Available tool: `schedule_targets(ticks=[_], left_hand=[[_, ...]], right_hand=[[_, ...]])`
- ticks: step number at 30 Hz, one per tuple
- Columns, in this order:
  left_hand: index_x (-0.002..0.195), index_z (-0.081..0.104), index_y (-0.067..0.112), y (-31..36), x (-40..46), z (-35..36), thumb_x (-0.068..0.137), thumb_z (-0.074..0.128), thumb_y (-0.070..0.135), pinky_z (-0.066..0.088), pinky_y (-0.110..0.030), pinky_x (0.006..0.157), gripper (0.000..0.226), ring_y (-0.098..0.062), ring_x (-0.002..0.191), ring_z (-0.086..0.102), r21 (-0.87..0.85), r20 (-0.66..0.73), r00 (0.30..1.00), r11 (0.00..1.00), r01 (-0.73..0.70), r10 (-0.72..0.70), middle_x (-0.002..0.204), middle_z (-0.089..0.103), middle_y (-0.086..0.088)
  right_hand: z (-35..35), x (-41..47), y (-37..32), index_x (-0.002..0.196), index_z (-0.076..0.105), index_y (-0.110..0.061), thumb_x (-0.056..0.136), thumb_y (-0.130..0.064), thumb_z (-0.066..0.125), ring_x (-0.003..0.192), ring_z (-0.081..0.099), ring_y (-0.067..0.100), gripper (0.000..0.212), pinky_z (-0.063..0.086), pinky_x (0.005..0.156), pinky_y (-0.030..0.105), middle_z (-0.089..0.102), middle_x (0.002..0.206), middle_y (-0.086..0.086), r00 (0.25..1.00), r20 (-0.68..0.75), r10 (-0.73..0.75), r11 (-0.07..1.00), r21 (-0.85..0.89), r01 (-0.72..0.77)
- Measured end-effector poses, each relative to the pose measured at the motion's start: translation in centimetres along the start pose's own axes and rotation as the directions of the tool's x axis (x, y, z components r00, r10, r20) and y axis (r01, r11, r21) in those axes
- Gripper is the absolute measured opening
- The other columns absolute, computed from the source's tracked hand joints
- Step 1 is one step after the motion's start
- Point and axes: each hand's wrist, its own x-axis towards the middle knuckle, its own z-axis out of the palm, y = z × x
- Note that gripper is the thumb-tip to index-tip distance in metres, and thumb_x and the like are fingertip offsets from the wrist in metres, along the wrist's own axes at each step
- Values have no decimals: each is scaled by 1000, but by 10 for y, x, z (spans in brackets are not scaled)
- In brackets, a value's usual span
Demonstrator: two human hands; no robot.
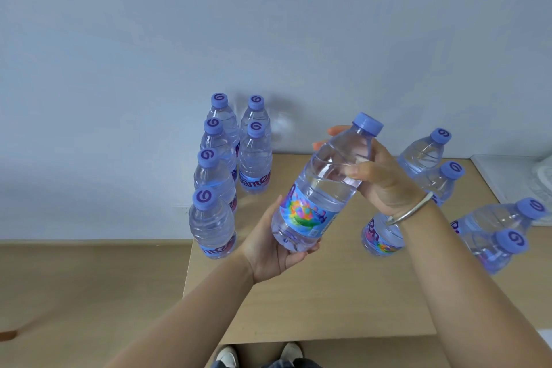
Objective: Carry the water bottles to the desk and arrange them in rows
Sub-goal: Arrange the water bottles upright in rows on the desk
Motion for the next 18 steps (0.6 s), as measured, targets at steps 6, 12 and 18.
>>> schedule_targets(ticks=[6, 12, 18], left_hand=[[106, 66, 11, -5, -2, 6, 84, 39, 57, 58, -28, 66, 58, -21, 80, 70, 77, -111, 942, 948, -308, 315, 99, 72, -11], [106, 61, 11, -22, -10, 16, 79, 43, 57, 54, -32, 81, 56, -16, 92, 67, 479, -246, 600, 634, -608, 761, 98, 71, -5], [111, 56, 5, -29, -18, 13, 76, 49, 50, 53, -30, 82, 57, -12, 91, 65, 603, -183, 558, 541, -587, 809, 87, 68, 9]], right_hand=[[15, 9, -1, 93, 58, -20, 58, -39, 70, 89, 64, 7, 41, 51, 79, 27, 66, 93, -7, 977, -200, -73, 978, -207, 31], [25, 15, 14, 112, 54, -12, 51, -67, 69, 94, 65, 20, 83, 51, 88, 47, 67, 102, 5, 895, -444, 33, 947, -272, -170], [33, 18, 13, 108, 58, -15, 62, -44, 70, 101, 64, 25, 56, 49, 94, 50, 67, 107, 7, 897, -441, 19, 960, -244, -140]])
